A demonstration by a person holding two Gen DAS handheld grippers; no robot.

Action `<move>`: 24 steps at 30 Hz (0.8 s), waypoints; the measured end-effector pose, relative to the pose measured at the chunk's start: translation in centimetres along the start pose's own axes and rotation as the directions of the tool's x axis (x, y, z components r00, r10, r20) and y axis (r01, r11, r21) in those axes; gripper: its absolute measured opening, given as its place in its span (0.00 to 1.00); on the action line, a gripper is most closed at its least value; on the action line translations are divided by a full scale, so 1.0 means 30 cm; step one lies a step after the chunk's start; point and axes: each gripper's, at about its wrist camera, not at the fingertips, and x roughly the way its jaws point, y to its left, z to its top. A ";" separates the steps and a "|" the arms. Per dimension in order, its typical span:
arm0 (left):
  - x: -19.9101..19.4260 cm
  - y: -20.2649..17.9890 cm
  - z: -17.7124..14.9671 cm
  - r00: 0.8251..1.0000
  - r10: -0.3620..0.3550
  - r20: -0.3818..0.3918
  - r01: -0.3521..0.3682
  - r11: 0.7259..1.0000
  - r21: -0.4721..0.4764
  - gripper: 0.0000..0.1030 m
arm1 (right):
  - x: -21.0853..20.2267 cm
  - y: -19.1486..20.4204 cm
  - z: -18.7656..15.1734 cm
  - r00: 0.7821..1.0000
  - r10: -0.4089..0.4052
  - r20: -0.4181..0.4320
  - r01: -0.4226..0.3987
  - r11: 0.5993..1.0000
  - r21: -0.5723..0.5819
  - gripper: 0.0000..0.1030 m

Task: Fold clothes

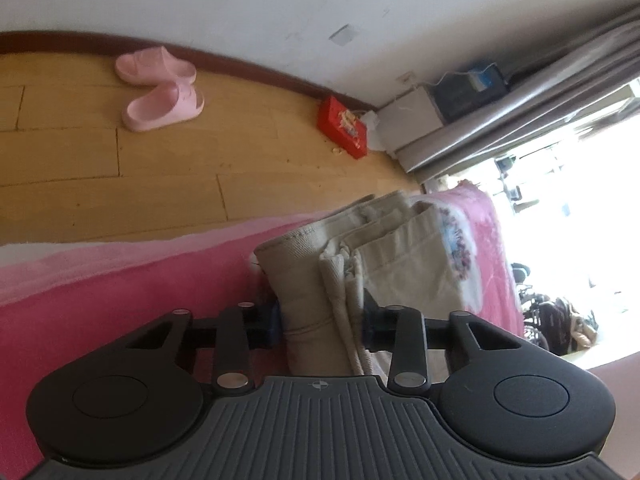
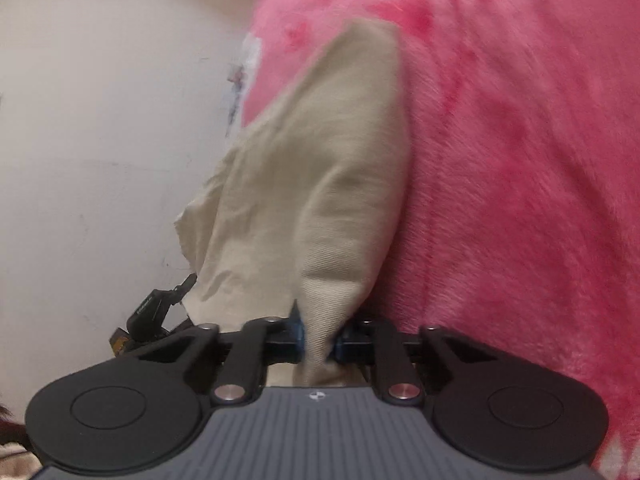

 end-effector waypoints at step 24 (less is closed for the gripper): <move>0.066 -0.261 -0.540 0.852 -0.138 -0.504 0.329 0.891 0.312 0.34 | -0.893 -0.234 -0.385 0.922 -0.328 0.208 0.289 0.937 0.199 0.24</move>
